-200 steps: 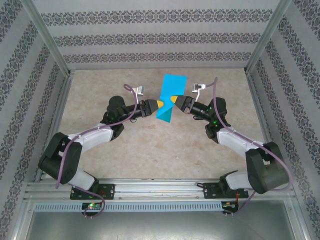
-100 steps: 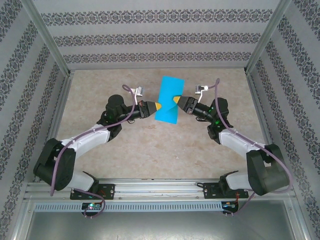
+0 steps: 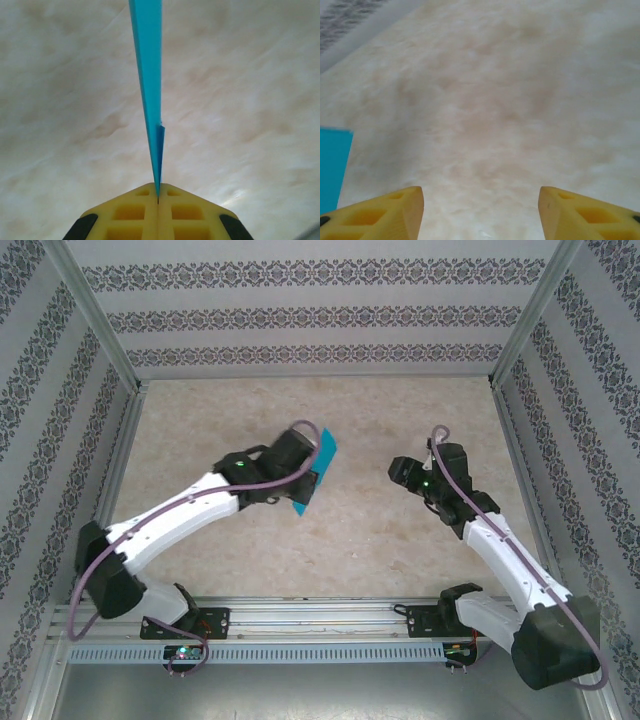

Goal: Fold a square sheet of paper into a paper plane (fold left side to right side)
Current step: Turn over the paper at the center of the table.

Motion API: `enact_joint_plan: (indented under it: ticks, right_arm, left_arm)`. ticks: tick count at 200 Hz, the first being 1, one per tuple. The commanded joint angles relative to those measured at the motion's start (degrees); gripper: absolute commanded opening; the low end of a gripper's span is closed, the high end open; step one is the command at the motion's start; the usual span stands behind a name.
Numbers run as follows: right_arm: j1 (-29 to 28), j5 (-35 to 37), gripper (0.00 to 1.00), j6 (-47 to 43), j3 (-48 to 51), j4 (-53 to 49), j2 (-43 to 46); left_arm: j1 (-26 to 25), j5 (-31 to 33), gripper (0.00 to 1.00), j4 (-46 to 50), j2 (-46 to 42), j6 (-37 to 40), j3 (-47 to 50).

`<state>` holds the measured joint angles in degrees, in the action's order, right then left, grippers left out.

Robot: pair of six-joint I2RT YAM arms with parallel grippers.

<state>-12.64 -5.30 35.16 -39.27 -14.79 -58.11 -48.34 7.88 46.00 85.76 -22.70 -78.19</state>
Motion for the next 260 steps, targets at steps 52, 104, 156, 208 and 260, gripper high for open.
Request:
enact_joint_plan:
  ticks: [52,104,156,208,260]
  right_arm:
    - [5.04,8.21,0.73,0.44,5.11,-7.36,7.81]
    - [8.15,3.52,0.73,0.89,7.59,-6.09,9.4]
    - [9.74,1.11,0.73,0.88,8.84,-5.94,10.63]
    - [10.44,-1.91,0.74,0.4,8.31,-5.95,9.21]
    - [10.67,-8.38,0.73,0.67,6.55,-5.36,5.39]
  left_arm:
    - [-9.14,35.33,0.0,36.55,26.51,-20.87,-11.94]
    - [-9.06,21.93,0.0,22.75,31.69,-28.41,-12.78]
    - [-9.01,14.59,0.0,15.78,34.83,-27.22,-13.18]
    - [-6.9,1.13,0.35,5.98,32.32,-23.22,-11.65]
    - [-0.88,-13.17,0.54,-9.48,21.8,-19.88,-2.82]
